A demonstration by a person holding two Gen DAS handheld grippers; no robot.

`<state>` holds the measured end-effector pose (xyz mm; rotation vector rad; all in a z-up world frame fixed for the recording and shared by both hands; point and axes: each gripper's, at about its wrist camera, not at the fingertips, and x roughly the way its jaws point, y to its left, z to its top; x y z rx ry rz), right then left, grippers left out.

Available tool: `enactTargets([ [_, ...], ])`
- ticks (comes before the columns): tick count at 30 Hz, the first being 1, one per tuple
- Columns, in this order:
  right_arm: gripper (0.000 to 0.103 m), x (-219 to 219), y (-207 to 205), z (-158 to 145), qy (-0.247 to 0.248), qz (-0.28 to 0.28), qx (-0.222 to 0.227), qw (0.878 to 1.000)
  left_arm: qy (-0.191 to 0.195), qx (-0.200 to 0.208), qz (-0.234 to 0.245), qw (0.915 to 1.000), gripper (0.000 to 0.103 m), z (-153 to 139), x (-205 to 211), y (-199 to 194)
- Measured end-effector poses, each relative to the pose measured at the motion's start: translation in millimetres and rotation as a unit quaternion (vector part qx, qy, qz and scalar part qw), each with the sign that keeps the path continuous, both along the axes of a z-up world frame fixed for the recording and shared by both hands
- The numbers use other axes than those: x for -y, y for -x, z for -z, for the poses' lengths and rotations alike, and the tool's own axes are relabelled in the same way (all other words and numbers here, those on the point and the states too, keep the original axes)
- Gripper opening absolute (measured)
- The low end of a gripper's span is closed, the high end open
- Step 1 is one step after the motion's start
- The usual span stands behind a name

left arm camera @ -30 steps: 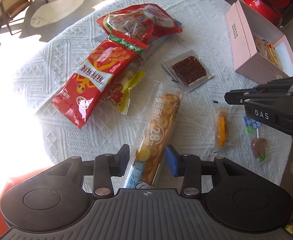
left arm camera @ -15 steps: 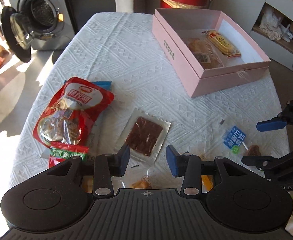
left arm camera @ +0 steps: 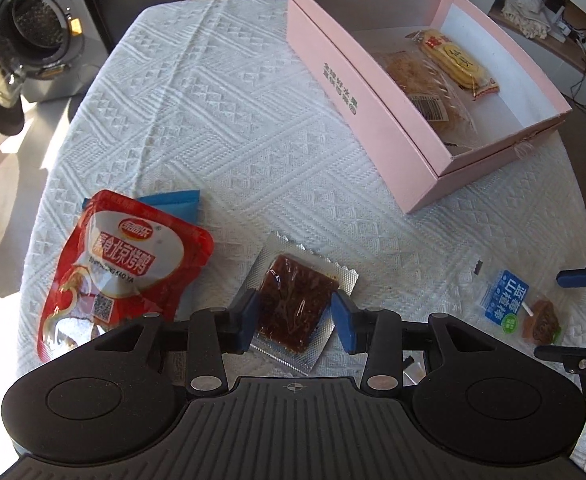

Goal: Organize snacks
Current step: 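Carry the jerky packet into the box and open the left tool while the right carries the stick pack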

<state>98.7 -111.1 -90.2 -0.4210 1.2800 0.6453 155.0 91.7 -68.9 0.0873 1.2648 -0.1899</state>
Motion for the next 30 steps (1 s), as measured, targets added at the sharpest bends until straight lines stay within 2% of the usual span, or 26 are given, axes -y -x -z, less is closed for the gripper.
enactTargets([
  [2, 0.061, 3.6, -2.9, 1.3, -0.002, 0.005, -0.003, 1.000, -0.009, -0.005, 0.011, 0.9999, 0.048, -0.1, -1.2, -4.1],
  [4, 0.062, 4.8, -3.3, 3.1, -0.001, 0.004, -0.004, 1.000, -0.035, -0.017, 0.027, 0.9989, 0.050, 6.4, 1.0, -9.8],
  [5, 0.063, 5.4, -2.7, 3.7, 0.000, 0.001, -0.004, 1.000, -0.038, -0.015, 0.031, 0.9987, 0.055, 7.9, 1.7, -10.8],
  [10, 0.067, 5.2, -2.1, 7.0, 0.001, 0.000, -0.005, 1.000, -0.040, -0.021, 0.043, 0.9980, 0.056, 10.0, 12.5, -15.3],
  [13, 0.070, 2.6, -1.8, 8.9, 0.001, -0.002, -0.002, 1.000, -0.033, -0.030, 0.001, 0.9990, 0.055, 10.3, 13.7, -17.5],
  [14, 0.071, 1.4, -1.9, 9.3, 0.002, -0.003, 0.000, 1.000, -0.026, -0.030, -0.013, 0.9991, 0.045, 8.9, 13.3, -18.3],
  [15, 0.071, 0.2, -1.8, 9.5, 0.004, -0.004, 0.003, 1.000, -0.015, -0.025, -0.026, 0.9992, 0.044, 6.3, 12.2, -17.4],
  [18, 0.071, -0.9, -3.4, 10.2, 0.007, -0.003, 0.010, 1.000, 0.042, -0.012, -0.088, 0.9951, 0.044, -5.5, 6.7, -6.3],
  [24, 0.071, 2.7, -4.7, 9.7, 0.013, 0.008, 0.008, 1.000, 0.086, -0.015, -0.149, 0.9849, 0.043, -34.8, 16.7, 43.3],
  [27, 0.071, 2.5, -2.6, 5.7, 0.009, 0.013, 0.010, 1.000, 0.094, -0.028, -0.185, 0.9778, 0.043, -41.5, 19.8, 78.2],
  [30, 0.071, -2.9, 0.5, 0.2, -0.001, 0.012, 0.018, 1.000, 0.080, -0.056, -0.216, 0.9716, 0.043, -37.0, 25.6, 113.4],
])
